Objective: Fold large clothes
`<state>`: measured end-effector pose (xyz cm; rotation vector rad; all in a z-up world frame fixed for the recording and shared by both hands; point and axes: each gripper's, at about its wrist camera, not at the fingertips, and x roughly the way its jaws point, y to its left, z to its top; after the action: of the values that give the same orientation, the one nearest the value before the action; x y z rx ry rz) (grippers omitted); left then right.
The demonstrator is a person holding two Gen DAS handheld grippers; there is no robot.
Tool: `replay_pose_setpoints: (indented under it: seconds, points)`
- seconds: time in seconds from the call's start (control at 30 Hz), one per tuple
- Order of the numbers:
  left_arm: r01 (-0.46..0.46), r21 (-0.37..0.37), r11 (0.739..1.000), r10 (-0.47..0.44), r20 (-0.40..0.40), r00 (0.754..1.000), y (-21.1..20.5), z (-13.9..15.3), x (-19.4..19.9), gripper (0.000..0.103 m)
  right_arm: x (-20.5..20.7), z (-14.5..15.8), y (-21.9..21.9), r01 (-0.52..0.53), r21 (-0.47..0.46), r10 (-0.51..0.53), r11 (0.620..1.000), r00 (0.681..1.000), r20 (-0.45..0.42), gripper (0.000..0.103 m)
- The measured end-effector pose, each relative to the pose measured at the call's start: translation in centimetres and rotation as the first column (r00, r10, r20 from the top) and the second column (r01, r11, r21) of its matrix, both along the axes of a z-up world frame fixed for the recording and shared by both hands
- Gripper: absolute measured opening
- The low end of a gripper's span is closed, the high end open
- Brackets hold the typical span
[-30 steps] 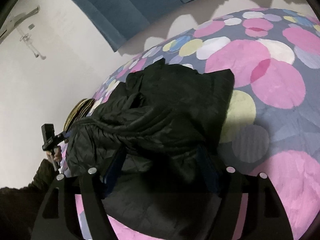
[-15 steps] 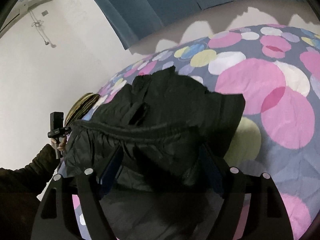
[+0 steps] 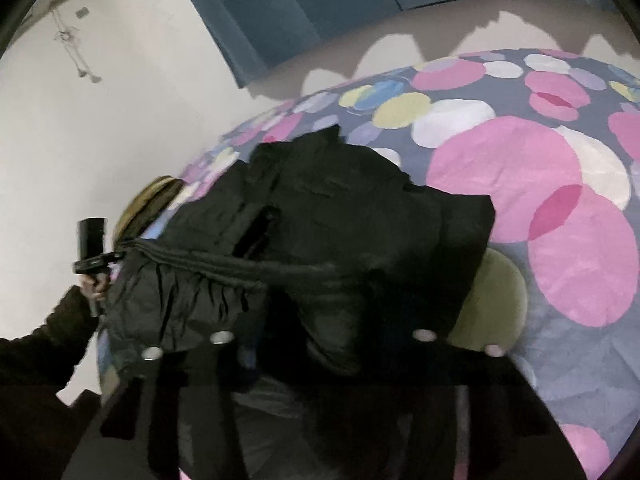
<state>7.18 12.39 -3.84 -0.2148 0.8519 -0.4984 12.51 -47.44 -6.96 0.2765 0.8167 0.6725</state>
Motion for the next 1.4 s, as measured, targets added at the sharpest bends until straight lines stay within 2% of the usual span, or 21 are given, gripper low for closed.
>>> replay_pose_setpoints:
  seconds: [0.03, 0.07, 0.17, 0.37, 0.5, 0.8, 1.13, 1.4]
  points:
    - [-0.001, 0.027, 1.000, 0.001, 0.003, 1.000, -0.6, 0.1, -0.1, 0.035, -0.1, -0.1, 0.1, 0.006, -0.010, -0.006, 1.000, 1.000, -0.002, 0.030]
    - [-0.006, 0.041, 0.999, 0.006, 0.005, 1.000, -0.8, 0.2, -0.1, 0.034, -0.3, -0.1, 0.2, 0.012, -0.015, -0.012, 1.000, 1.000, -0.002, 0.026]
    - [-0.023, 0.089, 0.996, 0.022, 0.019, 1.000, -1.8, 0.5, -0.4, 0.025, -1.0, 0.0, 0.4, 0.034, -0.023, -0.033, 0.999, 0.999, 0.006, 0.018]
    - [-0.092, 0.169, 0.981, 0.081, 0.073, 0.994, -3.1, 1.9, -2.0, 0.019, -3.4, 1.6, 0.6, 0.097, -0.043, -0.095, 0.994, 0.993, 0.067, 0.015]
    - [-0.156, 0.166, 0.974, 0.141, 0.102, 0.985, -3.1, 3.4, -2.7, 0.018, -4.6, 3.4, 0.3, 0.136, -0.027, -0.132, 0.990, 0.985, 0.113, 0.014]
    - [-0.215, 0.188, 0.958, 0.182, 0.181, 0.967, -3.8, 7.1, -2.3, 0.017, -4.6, 7.5, 0.4, 0.200, -0.027, -0.192, 0.979, 0.963, 0.187, 0.013]
    - [-0.280, 0.189, 0.941, 0.241, 0.206, 0.948, -4.0, 9.5, 4.2, 0.016, 1.0, 8.9, 0.3, 0.276, -0.017, -0.271, 0.961, 0.950, 0.154, 0.013]
    - [-0.323, 0.209, 0.923, 0.286, 0.190, 0.939, -4.6, 9.4, 11.1, 0.016, 7.4, 8.2, 0.3, 0.320, -0.015, -0.316, 0.947, 0.943, 0.102, 0.013]
